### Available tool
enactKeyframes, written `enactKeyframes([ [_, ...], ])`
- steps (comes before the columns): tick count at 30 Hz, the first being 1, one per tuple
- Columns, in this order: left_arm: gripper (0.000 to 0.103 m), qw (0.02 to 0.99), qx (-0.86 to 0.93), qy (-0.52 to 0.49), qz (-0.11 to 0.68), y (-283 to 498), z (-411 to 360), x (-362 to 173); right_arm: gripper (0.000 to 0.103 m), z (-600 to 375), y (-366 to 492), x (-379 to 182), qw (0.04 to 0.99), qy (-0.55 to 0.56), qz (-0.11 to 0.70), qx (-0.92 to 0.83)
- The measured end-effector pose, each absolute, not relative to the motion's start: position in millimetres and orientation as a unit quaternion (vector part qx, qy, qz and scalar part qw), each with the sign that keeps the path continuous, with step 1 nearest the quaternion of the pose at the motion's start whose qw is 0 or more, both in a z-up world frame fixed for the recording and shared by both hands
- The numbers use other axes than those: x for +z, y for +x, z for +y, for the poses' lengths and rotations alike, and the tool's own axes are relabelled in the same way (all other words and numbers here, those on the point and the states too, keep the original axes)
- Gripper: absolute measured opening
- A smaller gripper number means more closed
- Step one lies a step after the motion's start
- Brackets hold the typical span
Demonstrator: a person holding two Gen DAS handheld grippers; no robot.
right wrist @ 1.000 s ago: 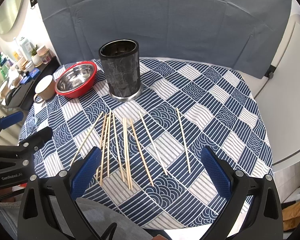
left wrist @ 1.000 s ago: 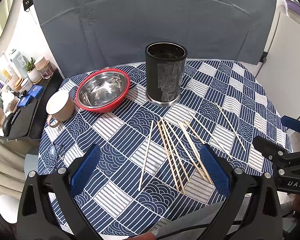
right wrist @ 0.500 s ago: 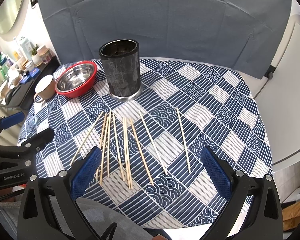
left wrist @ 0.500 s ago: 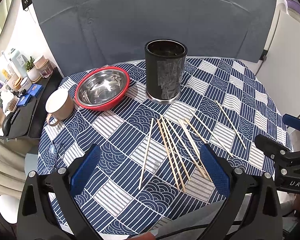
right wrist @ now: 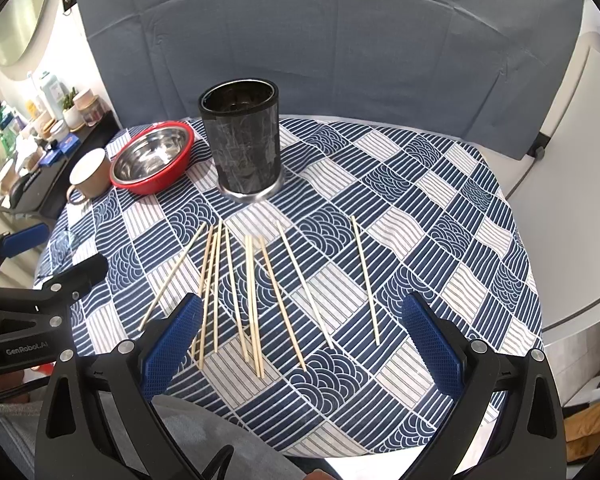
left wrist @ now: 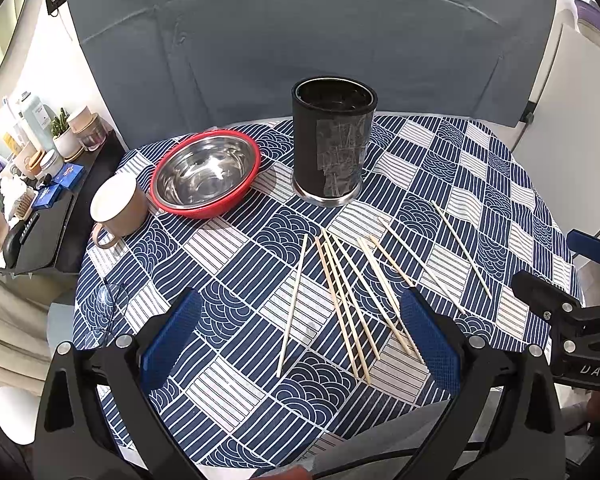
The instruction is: Organize utensils
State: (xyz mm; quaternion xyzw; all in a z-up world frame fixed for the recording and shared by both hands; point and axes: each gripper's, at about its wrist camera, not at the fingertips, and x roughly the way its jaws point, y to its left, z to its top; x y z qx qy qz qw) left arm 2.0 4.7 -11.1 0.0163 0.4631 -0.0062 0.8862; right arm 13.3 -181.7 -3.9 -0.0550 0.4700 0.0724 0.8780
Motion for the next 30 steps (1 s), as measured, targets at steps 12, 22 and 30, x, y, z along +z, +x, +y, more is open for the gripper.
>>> enactKeyframes([
  [12, 0.097, 0.878, 0.006, 0.017, 0.479, 9.7, 8.1, -14.9, 0.095, -181.0, 16.1, -9.5, 0.872, -0.056, 0.481, 0.073],
  [22, 0.097, 0.859, 0.029, 0.008, 0.511, 19.7, 24.1, -28.6, 0.095, -184.5, 24.1, -20.9, 0.857, -0.047, 0.509, 0.071],
  [30, 0.097, 0.834, 0.041, 0.013, 0.551, 28.3, 33.6, -51.5, 0.095, -184.0, 34.9, -36.8, 0.837, -0.046, 0.541, 0.071],
])
